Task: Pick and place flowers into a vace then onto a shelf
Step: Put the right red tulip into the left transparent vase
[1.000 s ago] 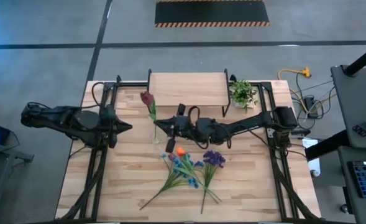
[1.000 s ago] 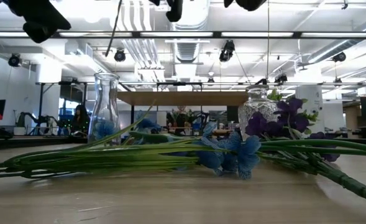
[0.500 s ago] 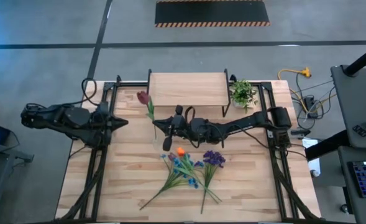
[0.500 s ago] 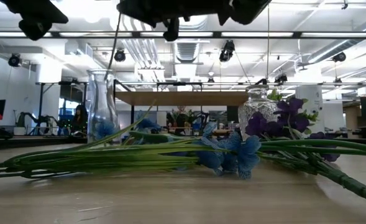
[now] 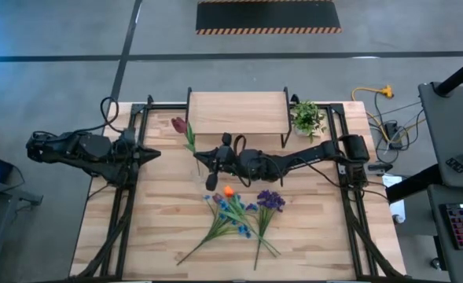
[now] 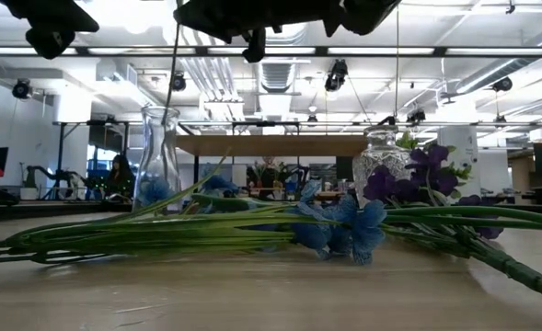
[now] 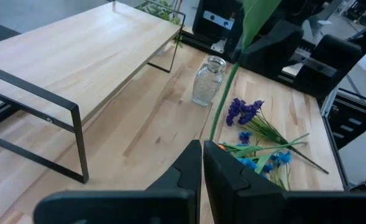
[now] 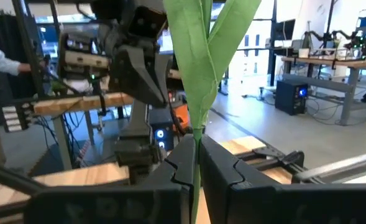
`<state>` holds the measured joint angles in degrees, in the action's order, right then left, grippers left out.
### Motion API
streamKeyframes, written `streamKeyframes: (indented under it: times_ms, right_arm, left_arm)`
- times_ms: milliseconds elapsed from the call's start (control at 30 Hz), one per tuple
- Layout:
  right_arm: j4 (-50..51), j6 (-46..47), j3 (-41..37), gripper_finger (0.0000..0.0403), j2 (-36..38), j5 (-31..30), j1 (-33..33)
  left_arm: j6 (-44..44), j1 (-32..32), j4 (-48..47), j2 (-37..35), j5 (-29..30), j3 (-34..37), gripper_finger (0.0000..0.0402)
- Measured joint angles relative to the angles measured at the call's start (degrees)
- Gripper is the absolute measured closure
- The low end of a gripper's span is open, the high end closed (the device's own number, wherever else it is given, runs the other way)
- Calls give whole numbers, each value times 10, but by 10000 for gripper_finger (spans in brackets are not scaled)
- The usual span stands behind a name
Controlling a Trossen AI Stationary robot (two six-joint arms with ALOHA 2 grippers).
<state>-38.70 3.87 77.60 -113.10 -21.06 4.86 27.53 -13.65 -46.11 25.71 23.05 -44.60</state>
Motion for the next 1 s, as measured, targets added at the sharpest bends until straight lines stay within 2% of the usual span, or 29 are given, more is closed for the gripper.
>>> streamKeyframes:
  times_ms: [467, 1000]
  right_arm:
    - [27, 10, 0, 389, 0, 1, -3]
    - [25, 17, 0, 304, 1, 13, -2]
  left_arm:
    - [0, 0, 0, 0, 0, 0, 402]
    - [0, 0, 0, 5, 0, 0, 402]
